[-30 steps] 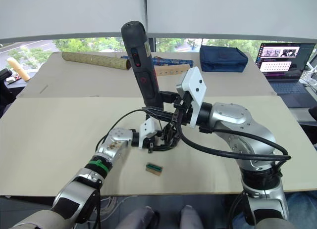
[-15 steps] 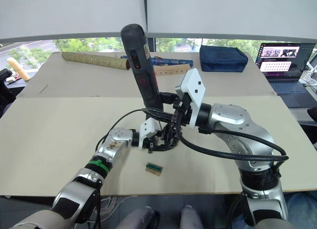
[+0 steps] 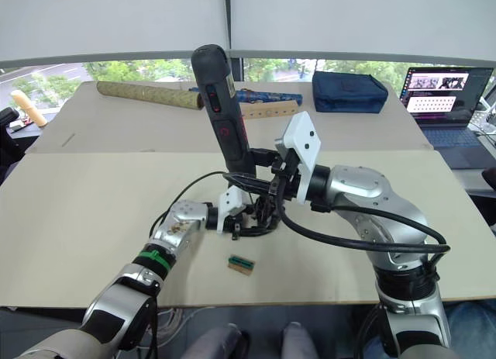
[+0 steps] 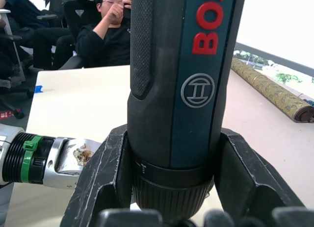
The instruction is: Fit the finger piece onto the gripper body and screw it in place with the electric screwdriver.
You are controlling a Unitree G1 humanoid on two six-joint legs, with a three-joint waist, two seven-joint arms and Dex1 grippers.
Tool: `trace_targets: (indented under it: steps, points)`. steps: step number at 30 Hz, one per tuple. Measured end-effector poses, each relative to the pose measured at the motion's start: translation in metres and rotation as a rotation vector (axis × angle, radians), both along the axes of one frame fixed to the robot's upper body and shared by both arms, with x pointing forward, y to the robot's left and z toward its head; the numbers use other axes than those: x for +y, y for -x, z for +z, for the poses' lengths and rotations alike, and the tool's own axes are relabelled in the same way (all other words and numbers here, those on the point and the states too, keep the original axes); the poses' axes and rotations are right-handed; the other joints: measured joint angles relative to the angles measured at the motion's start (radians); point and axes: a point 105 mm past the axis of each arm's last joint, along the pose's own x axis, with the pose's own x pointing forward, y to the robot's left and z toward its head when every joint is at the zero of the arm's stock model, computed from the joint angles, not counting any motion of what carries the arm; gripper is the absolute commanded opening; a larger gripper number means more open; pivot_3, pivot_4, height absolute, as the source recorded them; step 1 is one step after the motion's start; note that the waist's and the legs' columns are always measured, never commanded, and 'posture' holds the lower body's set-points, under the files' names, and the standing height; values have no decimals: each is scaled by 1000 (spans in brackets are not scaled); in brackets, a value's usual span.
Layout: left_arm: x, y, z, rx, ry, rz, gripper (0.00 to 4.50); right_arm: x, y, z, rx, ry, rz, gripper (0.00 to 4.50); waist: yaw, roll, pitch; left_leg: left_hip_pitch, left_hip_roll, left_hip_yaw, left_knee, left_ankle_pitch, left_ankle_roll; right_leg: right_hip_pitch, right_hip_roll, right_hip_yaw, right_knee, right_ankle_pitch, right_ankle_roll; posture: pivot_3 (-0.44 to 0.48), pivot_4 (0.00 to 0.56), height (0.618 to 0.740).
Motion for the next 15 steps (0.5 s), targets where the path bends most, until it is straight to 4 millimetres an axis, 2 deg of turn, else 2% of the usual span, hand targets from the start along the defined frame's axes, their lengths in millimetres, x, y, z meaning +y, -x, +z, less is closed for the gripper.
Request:
trace_targets:
  steps: [15]
  points:
    - [0, 0, 0, 1, 0, 3, 2284, 0, -3, -7, -2, 6, -2, 1912, 0, 0, 0, 0, 0, 0, 0, 0, 0, 0, 0, 0, 0, 0, 0, 0, 150, 740]
